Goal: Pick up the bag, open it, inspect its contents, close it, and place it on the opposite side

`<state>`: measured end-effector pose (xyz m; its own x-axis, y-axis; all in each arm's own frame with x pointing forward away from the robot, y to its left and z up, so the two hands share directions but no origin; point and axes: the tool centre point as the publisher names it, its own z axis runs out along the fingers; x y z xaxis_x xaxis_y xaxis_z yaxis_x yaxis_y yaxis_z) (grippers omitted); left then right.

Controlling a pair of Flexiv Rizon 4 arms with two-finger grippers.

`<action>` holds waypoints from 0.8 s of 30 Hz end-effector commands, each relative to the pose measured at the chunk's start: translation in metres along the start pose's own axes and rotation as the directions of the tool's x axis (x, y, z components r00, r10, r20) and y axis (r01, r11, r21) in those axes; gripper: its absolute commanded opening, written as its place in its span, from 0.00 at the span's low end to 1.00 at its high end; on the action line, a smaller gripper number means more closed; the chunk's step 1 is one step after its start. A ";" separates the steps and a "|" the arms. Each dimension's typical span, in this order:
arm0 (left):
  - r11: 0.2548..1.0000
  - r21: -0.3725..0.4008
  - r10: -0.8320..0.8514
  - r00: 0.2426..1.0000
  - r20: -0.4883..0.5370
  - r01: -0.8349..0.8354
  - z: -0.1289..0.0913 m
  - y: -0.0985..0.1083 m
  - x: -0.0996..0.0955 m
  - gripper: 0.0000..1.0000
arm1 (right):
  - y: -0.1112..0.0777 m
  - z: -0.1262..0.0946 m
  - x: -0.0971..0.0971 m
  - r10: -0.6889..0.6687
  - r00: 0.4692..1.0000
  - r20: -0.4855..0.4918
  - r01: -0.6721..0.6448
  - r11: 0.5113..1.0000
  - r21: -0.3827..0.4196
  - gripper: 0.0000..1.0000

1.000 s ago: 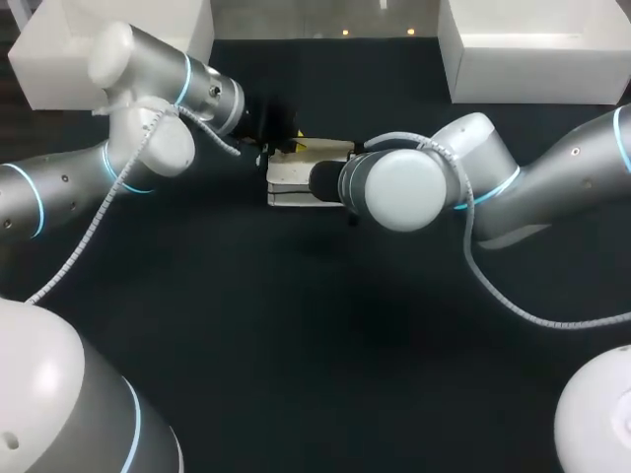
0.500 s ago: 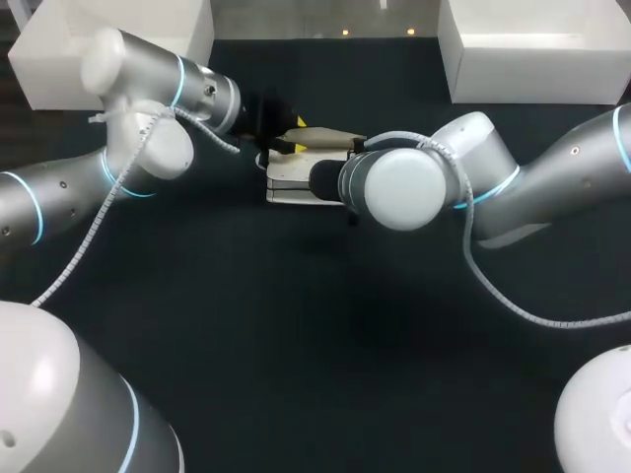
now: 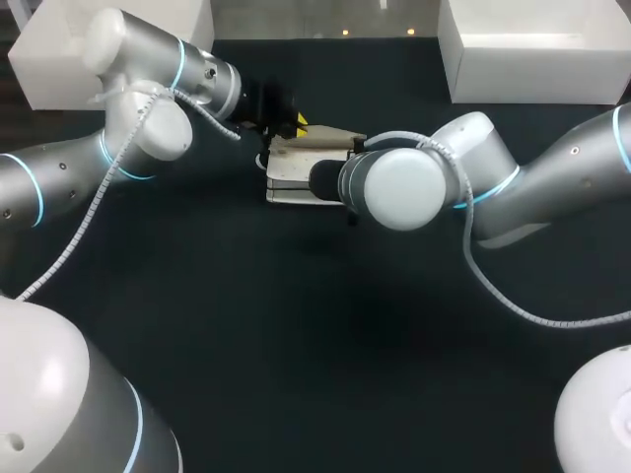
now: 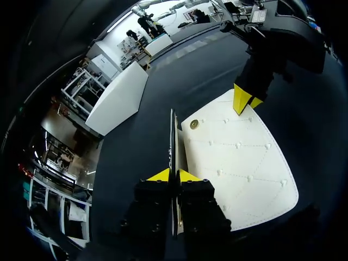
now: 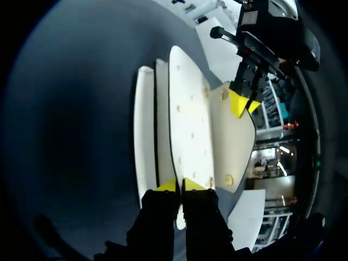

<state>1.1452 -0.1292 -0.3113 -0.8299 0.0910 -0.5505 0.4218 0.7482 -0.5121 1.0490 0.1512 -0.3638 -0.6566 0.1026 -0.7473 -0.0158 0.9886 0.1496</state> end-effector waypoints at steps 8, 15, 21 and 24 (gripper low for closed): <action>1.000 0.000 0.007 1.000 0.003 -0.007 -0.002 -0.001 0.009 0.00 | 0.000 0.001 0.000 0.001 1.000 0.002 -0.001 1.000 -0.001 0.00; 1.000 0.000 0.007 1.000 0.003 -0.007 -0.002 -0.001 0.009 0.00 | 0.000 0.001 0.000 0.001 1.000 0.002 -0.001 1.000 -0.001 0.00; 0.999 0.023 0.026 1.000 0.017 -0.026 0.000 0.001 0.021 0.00 | 0.000 0.001 0.000 0.001 1.000 0.002 -0.001 1.000 -0.001 0.00; 0.999 0.024 0.043 0.998 0.040 -0.044 0.003 0.003 0.031 0.00 | 0.000 0.001 0.000 0.001 1.000 0.002 -0.001 1.000 -0.001 0.00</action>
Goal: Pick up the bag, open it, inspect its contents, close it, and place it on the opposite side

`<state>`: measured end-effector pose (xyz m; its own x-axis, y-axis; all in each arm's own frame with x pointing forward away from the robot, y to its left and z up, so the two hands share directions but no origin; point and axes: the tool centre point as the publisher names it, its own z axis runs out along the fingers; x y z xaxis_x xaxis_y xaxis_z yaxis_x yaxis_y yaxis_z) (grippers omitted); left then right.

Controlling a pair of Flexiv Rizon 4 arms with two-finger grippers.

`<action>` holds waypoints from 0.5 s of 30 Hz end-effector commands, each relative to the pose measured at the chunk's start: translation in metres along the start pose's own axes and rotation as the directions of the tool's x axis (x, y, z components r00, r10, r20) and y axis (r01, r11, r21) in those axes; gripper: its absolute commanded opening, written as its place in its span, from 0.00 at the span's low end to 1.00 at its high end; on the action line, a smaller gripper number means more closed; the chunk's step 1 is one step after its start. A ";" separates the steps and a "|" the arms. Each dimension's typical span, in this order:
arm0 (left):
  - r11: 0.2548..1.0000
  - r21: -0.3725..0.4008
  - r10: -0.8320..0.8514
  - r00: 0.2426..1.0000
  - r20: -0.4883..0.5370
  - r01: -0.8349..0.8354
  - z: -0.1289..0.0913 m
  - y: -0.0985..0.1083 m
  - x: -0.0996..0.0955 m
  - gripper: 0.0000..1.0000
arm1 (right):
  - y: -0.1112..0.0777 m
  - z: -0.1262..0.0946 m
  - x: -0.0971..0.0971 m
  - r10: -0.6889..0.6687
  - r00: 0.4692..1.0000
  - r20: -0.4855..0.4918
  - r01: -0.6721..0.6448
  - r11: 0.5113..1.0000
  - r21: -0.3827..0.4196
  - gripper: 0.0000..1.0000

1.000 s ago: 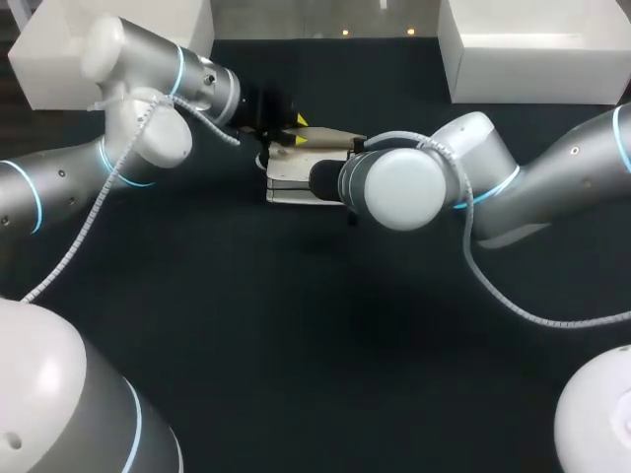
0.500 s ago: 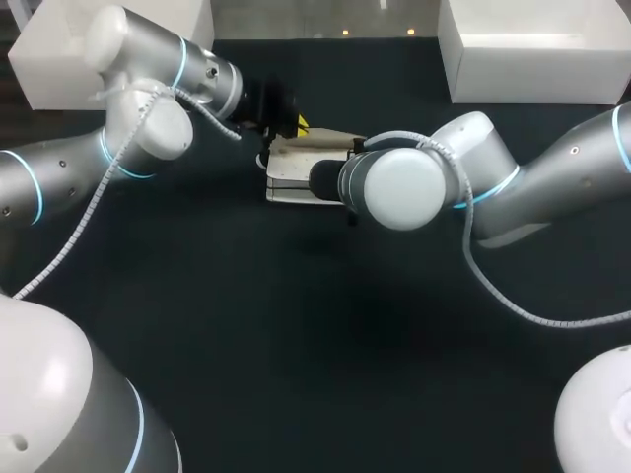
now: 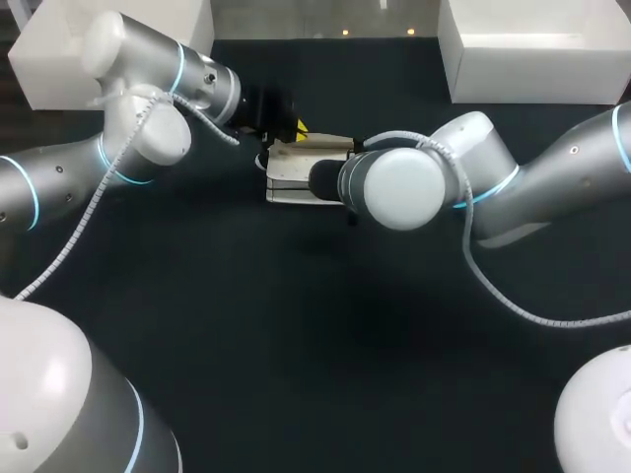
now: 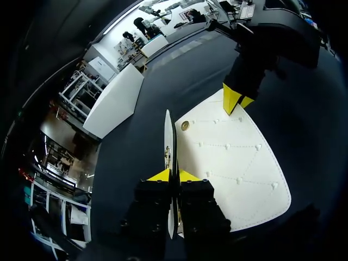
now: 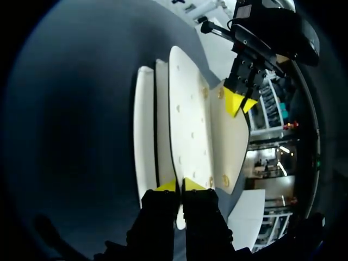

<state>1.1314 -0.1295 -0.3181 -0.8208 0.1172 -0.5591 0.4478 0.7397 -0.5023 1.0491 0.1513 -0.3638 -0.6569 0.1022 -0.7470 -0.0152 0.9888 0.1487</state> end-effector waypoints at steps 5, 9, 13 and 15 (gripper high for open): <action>0.999 0.021 0.037 0.997 0.064 -0.039 0.005 0.005 0.028 0.00 | 0.000 0.001 0.000 0.001 1.000 0.002 -0.001 1.000 -0.002 0.00; 0.999 0.022 0.038 0.996 0.084 -0.040 0.006 0.007 0.035 0.00 | 0.000 0.001 0.000 0.001 1.000 0.002 -0.001 1.000 -0.002 0.00; 0.999 0.012 0.043 0.995 0.088 -0.045 0.010 0.011 0.040 0.00 | 0.000 0.001 0.000 0.001 1.000 0.002 -0.001 1.000 -0.002 0.00; 0.999 0.001 0.051 0.994 0.094 -0.052 0.011 0.013 0.041 0.00 | 0.000 0.001 0.000 0.001 1.000 0.002 -0.001 1.000 -0.002 0.00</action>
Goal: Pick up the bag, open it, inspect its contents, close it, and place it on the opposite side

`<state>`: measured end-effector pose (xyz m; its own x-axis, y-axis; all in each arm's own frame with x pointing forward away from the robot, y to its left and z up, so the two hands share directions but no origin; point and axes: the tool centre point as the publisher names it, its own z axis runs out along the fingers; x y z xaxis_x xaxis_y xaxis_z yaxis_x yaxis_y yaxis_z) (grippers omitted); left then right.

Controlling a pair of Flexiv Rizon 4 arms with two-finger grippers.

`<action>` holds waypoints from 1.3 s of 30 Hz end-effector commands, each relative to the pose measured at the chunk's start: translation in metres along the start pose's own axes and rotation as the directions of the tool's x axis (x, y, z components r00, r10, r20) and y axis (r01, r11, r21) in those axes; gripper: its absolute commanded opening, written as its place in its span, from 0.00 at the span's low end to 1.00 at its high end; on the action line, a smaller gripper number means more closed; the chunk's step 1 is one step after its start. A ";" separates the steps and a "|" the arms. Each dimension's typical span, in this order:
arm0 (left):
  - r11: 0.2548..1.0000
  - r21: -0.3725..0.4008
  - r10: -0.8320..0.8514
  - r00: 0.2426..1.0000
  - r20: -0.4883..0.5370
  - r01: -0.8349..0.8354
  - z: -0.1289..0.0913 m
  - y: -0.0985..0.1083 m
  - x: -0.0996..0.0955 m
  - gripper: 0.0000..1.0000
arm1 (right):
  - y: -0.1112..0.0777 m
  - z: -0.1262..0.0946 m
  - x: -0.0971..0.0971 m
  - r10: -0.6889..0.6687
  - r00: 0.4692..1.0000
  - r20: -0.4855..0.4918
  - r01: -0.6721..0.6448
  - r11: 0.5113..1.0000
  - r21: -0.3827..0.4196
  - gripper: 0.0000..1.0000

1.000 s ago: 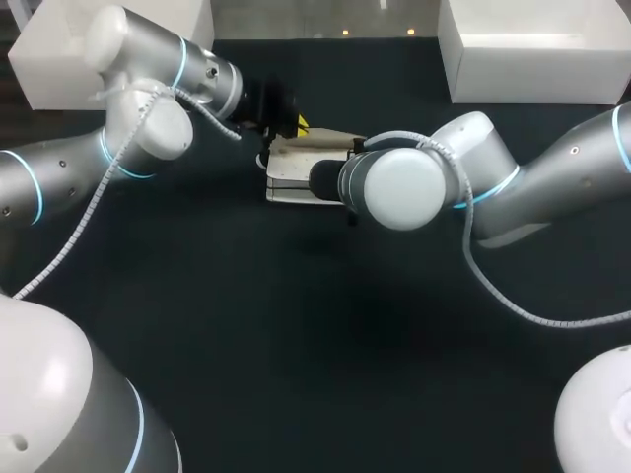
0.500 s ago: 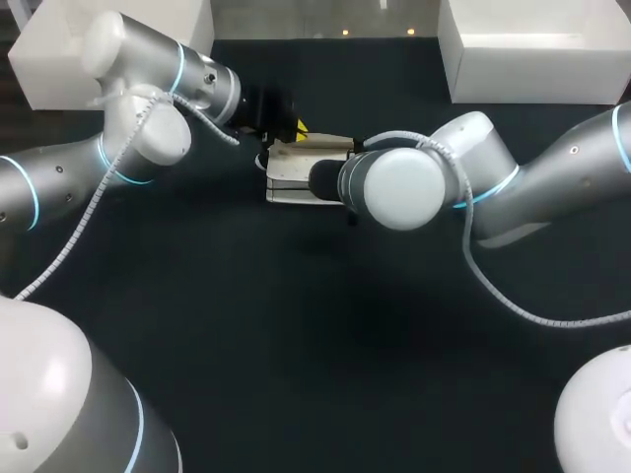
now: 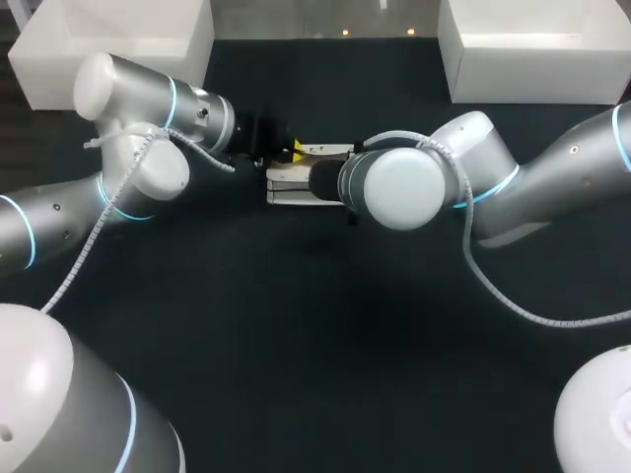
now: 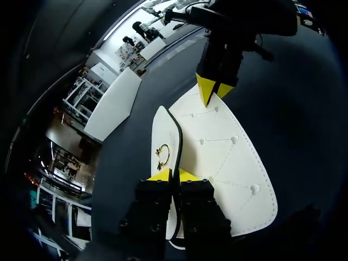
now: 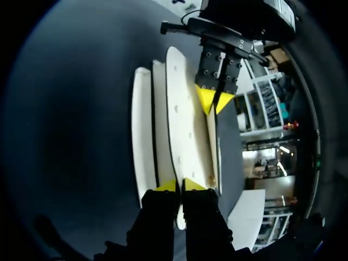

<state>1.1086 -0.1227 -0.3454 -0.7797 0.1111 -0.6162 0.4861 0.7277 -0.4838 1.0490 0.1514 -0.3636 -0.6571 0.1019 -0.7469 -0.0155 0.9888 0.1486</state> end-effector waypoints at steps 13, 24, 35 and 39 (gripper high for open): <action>1.000 -0.007 0.024 0.999 0.031 -0.023 0.002 -0.002 0.005 0.31 | 0.000 0.001 0.000 0.001 1.000 0.002 -0.001 1.000 -0.002 0.00; 0.999 0.030 0.015 0.999 0.036 -0.016 -0.008 -0.007 -0.005 0.00 | 0.000 0.001 0.000 0.001 1.000 0.002 -0.001 1.000 -0.002 0.00; 0.995 0.037 0.092 0.995 -0.027 -0.091 0.001 -0.004 0.003 0.00 | 0.000 0.001 0.000 0.001 1.000 0.002 -0.001 1.000 -0.002 0.00; 0.998 0.003 0.055 0.998 -0.024 -0.055 0.005 0.006 0.001 0.00 | 0.000 0.001 0.000 0.001 1.000 0.002 -0.001 1.000 -0.002 0.00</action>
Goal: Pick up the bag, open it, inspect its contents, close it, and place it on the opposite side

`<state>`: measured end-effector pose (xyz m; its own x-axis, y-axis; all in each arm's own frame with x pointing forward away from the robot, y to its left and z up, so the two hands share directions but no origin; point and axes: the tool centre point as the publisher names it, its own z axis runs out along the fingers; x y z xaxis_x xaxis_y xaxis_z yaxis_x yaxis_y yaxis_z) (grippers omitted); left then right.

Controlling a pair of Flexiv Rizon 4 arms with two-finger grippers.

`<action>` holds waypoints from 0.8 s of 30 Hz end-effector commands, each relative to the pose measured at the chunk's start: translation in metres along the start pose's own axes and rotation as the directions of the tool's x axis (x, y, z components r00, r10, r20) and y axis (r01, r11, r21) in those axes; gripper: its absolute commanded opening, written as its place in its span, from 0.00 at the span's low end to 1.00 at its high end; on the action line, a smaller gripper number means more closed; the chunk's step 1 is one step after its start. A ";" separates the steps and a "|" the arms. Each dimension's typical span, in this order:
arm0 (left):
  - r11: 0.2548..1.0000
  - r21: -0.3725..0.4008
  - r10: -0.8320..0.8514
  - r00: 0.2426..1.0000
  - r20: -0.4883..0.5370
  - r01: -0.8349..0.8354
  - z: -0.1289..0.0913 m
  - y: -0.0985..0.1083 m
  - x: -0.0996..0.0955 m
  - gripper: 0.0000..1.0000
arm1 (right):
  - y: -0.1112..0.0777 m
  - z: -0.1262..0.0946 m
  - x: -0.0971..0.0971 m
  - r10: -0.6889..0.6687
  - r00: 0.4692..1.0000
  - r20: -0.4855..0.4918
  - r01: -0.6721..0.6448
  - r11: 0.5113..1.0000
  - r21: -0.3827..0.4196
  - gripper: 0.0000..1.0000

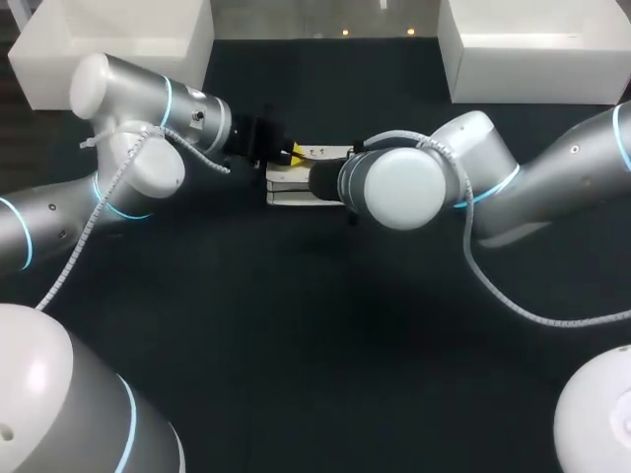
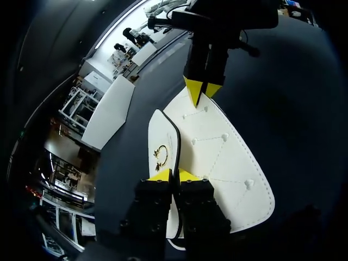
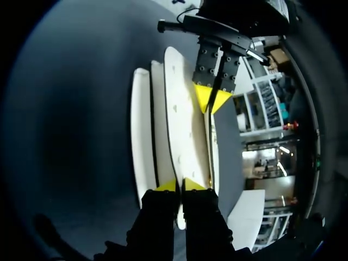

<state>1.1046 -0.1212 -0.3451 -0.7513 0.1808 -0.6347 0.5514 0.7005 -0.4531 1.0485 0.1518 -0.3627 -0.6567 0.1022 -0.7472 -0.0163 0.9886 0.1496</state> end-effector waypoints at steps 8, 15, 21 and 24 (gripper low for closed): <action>0.999 -0.034 -0.027 1.000 -0.003 0.027 0.014 0.011 -0.004 0.00 | -0.001 0.002 0.001 0.001 1.000 0.002 -0.001 1.000 -0.001 0.00; 0.999 0.042 0.015 1.000 -0.003 -0.015 0.003 0.011 -0.001 0.00 | -0.001 0.002 0.001 0.001 1.000 0.002 -0.001 1.000 -0.001 0.00; 0.999 0.039 0.024 1.000 0.003 -0.024 -0.003 0.013 -0.001 0.00 | -0.001 0.002 0.001 0.001 1.000 0.002 -0.001 1.000 -0.001 0.00; 0.999 0.035 0.023 1.000 0.004 -0.023 -0.003 0.008 -0.003 0.00 | -0.001 0.002 0.001 0.001 1.000 0.002 -0.001 1.000 -0.001 0.00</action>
<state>1.1103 -0.1176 -0.3454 -0.7386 0.1968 -0.6448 0.5814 0.6701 -0.4615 1.0509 0.1556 -0.3633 -0.6571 0.1030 -0.7467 -0.0160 0.9885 0.1504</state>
